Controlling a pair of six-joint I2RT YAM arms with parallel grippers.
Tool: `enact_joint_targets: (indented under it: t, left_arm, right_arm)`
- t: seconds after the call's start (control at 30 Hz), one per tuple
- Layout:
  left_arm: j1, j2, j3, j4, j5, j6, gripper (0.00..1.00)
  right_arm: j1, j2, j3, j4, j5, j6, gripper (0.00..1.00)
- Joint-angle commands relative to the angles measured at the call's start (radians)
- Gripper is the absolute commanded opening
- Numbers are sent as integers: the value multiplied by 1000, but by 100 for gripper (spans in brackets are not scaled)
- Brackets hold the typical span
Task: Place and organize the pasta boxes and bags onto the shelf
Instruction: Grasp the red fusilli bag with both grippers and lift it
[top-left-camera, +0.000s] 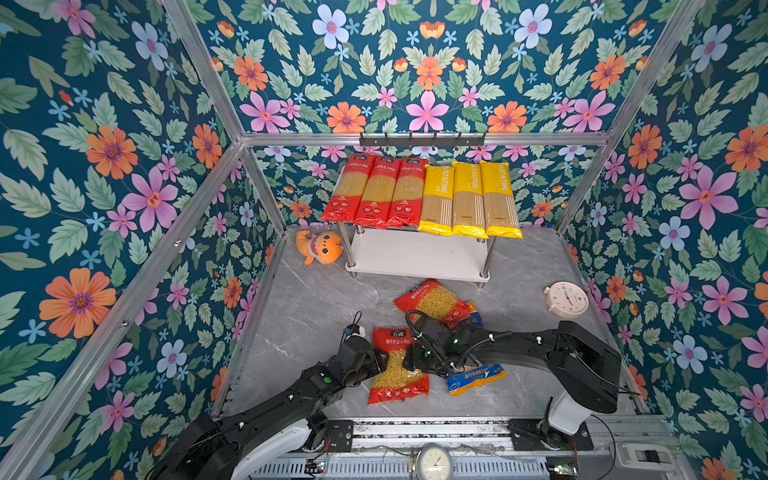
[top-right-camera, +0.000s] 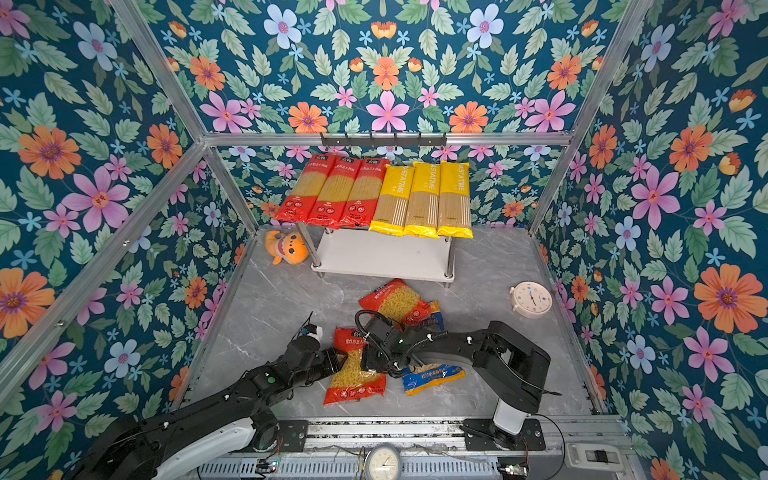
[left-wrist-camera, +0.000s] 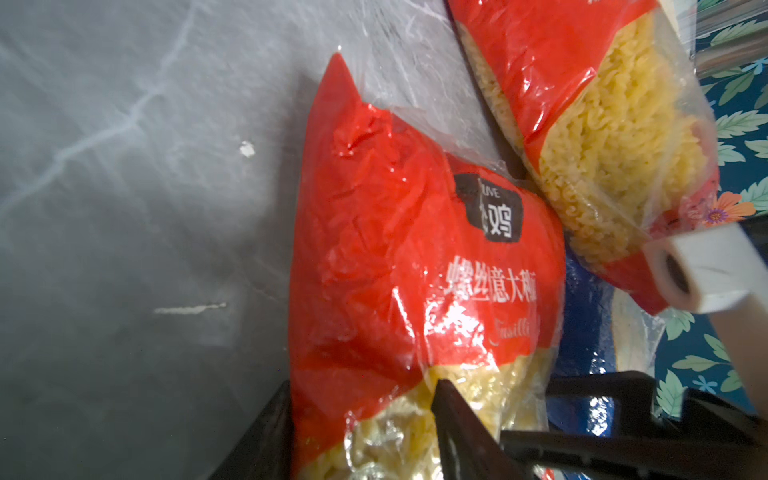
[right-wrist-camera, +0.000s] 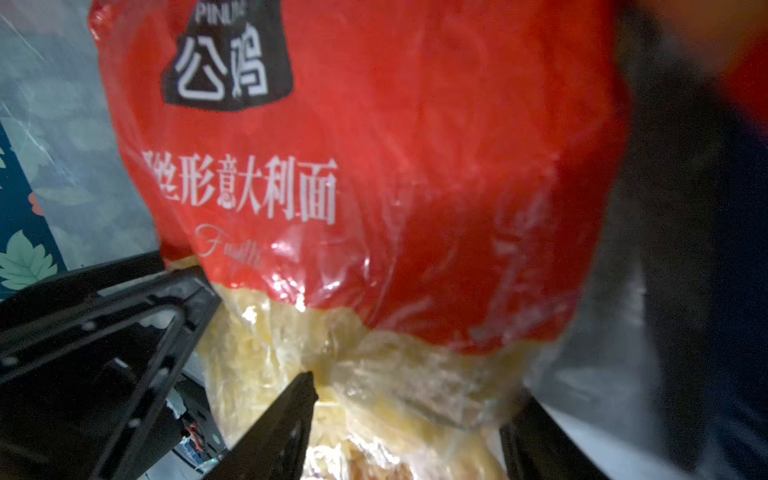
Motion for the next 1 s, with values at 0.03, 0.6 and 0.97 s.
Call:
enact_joint_targets:
  t: [0.03,0.6,0.97]
  left_arm:
    - [-1,4,2,35,18,8,51]
    - [-4,-58,41,-7,19,10,27]
    - [-4,-180,126,-139,-70,9,14]
  right_arm:
    - [-1,7,1,84,-40,5,67]
    - [-1,2,10,298,-150,-41,29]
    - [0,-105,27,351,-127,-101,7]
